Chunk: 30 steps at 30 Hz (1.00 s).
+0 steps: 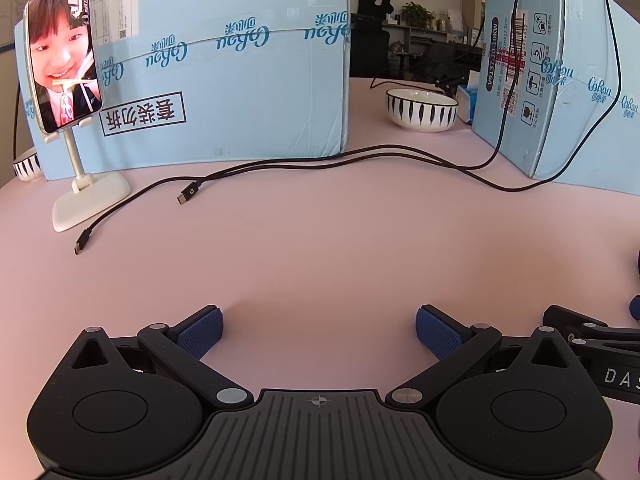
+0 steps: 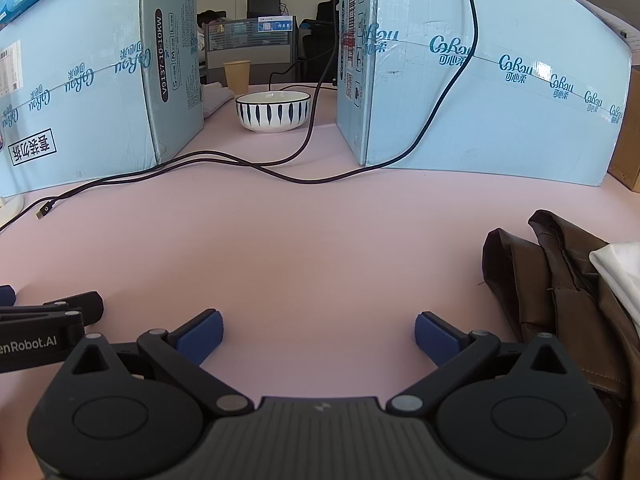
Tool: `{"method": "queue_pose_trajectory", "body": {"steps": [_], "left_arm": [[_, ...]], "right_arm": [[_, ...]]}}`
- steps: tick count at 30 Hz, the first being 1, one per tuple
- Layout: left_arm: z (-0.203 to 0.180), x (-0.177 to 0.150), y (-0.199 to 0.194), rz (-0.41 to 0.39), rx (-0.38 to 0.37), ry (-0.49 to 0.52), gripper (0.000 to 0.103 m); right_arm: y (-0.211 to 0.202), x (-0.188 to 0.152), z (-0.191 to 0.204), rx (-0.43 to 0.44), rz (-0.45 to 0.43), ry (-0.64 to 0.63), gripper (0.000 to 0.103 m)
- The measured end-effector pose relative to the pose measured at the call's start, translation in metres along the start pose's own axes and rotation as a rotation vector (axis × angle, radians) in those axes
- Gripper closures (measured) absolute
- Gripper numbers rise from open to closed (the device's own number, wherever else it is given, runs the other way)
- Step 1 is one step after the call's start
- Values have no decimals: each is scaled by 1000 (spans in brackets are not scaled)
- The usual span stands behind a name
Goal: Fold clothes
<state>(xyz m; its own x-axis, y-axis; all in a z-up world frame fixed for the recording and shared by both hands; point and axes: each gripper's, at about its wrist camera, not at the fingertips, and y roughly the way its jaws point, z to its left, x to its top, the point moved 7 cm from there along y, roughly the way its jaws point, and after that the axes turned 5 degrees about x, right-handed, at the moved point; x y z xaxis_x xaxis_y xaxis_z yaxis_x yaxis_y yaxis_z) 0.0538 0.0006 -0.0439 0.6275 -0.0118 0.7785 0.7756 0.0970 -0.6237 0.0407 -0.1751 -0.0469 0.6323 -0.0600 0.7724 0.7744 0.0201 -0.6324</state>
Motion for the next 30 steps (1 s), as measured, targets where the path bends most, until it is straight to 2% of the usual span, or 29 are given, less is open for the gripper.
{"method": "queue_pose_trajectory", "body": {"steps": [30], "left_arm": [[-1, 1, 3, 3, -3, 0, 0]], "right_arm": [[0, 0, 0, 1, 0, 1, 0]]}}
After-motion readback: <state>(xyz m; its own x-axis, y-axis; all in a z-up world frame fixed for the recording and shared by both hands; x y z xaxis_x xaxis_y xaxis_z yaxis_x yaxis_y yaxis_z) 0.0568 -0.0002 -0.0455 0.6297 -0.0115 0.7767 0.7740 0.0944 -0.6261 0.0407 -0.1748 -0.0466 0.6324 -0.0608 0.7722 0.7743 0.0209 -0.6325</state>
